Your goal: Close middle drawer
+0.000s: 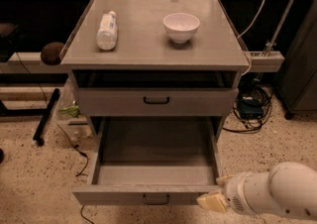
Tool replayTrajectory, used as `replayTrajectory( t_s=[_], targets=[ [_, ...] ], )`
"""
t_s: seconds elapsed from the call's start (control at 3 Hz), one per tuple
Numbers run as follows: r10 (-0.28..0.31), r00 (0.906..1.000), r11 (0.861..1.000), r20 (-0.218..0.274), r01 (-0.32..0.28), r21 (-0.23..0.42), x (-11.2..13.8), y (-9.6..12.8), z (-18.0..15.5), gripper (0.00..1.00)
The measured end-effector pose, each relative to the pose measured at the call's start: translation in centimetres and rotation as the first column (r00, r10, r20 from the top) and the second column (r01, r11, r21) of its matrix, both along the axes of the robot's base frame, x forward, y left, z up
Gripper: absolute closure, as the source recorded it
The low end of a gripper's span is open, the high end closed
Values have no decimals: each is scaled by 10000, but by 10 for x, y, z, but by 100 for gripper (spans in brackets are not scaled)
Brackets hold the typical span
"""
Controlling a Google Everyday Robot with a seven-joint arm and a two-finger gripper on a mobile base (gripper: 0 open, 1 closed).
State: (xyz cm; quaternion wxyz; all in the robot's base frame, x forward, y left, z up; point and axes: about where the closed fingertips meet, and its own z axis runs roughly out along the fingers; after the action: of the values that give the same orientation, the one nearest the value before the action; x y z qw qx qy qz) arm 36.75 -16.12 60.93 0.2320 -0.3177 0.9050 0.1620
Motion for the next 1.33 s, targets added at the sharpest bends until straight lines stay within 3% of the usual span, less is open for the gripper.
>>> replayTrajectory(
  t_s=[0.67, 1.0, 1.33],
  targets=[
    [-1454, 9887, 9878, -364, 1471, 505, 8, -26, -113, 89],
    [-1806, 9817, 9801, -606, 1848, 720, 15, -30, -156, 100],
    [-1869, 9791, 9776, -804, 1934, 833, 26, -27, -185, 100]
  ],
)
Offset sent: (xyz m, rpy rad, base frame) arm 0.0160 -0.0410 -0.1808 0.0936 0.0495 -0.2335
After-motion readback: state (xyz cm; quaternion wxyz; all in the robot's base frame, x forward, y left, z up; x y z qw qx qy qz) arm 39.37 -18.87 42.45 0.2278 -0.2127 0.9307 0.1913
